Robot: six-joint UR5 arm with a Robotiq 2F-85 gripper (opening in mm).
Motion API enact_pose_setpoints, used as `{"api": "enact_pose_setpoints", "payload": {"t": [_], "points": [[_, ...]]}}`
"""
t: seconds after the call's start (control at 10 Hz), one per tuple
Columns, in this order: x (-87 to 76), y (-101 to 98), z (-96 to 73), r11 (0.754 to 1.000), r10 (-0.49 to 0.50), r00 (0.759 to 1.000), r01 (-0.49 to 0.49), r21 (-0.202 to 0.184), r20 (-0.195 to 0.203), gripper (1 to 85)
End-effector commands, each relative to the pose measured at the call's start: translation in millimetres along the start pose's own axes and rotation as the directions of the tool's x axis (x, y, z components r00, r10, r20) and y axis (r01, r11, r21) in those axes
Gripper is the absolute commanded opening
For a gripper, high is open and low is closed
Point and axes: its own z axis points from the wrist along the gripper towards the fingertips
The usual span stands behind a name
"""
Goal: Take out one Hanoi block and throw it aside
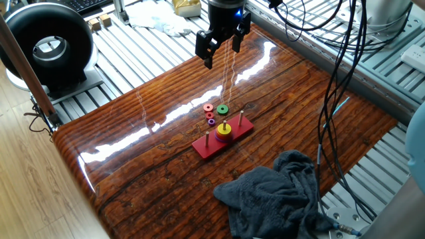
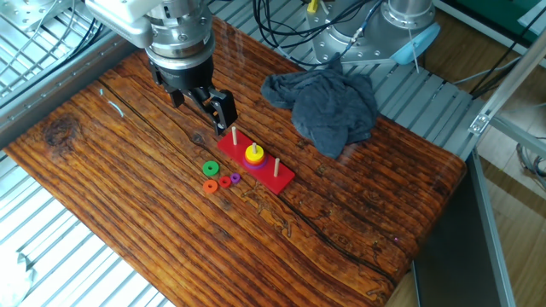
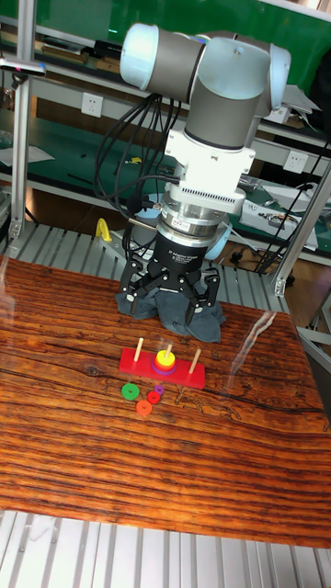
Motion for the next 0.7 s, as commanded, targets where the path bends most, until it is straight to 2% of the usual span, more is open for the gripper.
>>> {"api": "enact_pose_setpoints", "payload": {"t": [0.0, 0.6], "points": [[50.5, 22.1, -5.1, 0.963, 0.258, 0.944, -0.267, -0.02, -0.206, 1.0], [49.8, 22.9, -4.8, 0.964, 0.259, 0.944, -0.267, -0.016, -0.204, 1.0]]}}
